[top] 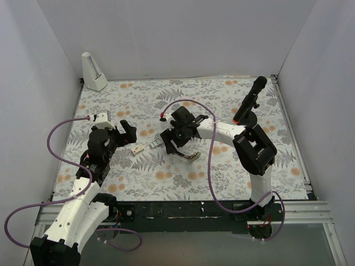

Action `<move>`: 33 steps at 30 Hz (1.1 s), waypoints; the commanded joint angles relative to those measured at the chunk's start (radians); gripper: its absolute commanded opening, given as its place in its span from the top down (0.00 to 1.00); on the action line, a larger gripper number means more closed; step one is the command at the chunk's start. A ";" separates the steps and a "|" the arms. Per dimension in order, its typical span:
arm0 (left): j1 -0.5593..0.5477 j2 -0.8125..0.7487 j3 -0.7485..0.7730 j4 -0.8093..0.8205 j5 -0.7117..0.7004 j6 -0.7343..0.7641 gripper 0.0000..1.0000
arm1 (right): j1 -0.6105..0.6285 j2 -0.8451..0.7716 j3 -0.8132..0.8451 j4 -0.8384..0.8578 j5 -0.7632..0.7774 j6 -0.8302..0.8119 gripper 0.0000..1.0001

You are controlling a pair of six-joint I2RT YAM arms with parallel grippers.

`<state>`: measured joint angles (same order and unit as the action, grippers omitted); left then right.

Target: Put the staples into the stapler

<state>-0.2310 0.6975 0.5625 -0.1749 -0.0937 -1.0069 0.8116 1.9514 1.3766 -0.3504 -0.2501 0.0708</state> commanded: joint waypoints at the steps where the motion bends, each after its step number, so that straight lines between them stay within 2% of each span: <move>1: 0.004 -0.003 -0.001 0.012 0.018 0.025 0.02 | 0.018 0.038 0.004 -0.033 -0.032 -0.051 0.19; 9: 0.004 -0.006 -0.003 0.012 0.028 0.028 0.02 | 0.043 0.055 0.004 -0.065 -0.052 -0.104 0.19; 33: 0.004 -0.009 -0.004 0.012 0.038 0.027 0.02 | 0.116 -0.051 -0.105 -0.139 -0.081 -0.184 0.20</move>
<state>-0.2310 0.6983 0.5625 -0.1745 -0.0662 -0.9909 0.9123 1.9217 1.2945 -0.4187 -0.3115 -0.0910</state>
